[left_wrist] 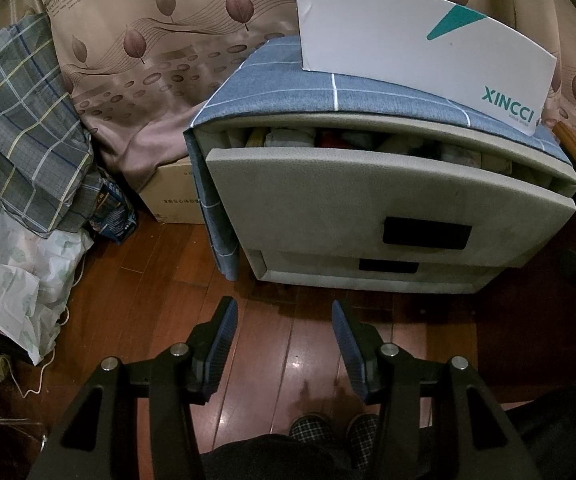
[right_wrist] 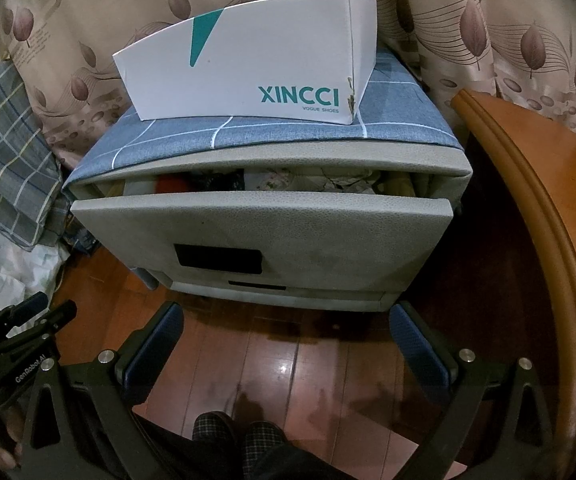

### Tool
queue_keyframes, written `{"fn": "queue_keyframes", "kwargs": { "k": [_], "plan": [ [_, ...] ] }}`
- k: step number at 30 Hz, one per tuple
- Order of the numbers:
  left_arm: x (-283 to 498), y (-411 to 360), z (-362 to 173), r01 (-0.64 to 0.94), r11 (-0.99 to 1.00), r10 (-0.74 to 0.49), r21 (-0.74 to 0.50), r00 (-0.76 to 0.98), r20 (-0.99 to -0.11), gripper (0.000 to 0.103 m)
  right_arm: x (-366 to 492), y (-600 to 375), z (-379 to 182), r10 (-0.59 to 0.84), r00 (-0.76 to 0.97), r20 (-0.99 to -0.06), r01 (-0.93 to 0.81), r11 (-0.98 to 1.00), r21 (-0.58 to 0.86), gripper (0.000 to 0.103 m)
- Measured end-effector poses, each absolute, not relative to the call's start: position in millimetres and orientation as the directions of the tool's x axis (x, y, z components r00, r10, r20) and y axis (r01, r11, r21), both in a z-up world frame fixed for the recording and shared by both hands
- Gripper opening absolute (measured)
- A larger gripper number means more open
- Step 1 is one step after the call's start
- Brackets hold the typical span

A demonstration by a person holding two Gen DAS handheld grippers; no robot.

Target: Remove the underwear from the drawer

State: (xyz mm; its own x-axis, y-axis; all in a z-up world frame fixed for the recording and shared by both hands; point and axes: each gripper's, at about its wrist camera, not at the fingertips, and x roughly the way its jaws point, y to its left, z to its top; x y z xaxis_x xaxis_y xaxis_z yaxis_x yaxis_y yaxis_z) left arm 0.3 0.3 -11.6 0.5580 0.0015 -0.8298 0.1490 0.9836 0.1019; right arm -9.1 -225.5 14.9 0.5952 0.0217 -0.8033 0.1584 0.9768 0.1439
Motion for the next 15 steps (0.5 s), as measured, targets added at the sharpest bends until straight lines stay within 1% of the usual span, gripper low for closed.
{"fn": "queue_keyframes", "kwargs": {
  "k": [8, 15],
  "plan": [
    [0.2, 0.6, -11.5, 0.148, 0.984, 0.002, 0.102, 0.56, -0.828, 0.05, -9.2, -224.8, 14.1, 0.018, 0.593, -0.805, 0.155, 0.978, 0.136, 0.102],
    [2.8, -0.2, -8.9, 0.146, 0.985, -0.004, 0.094, 0.56, -0.828, 0.05, -10.3, -219.6, 16.5, -0.004, 0.598, -0.801, 0.14, 0.985, 0.099, 0.102]
  ]
}}
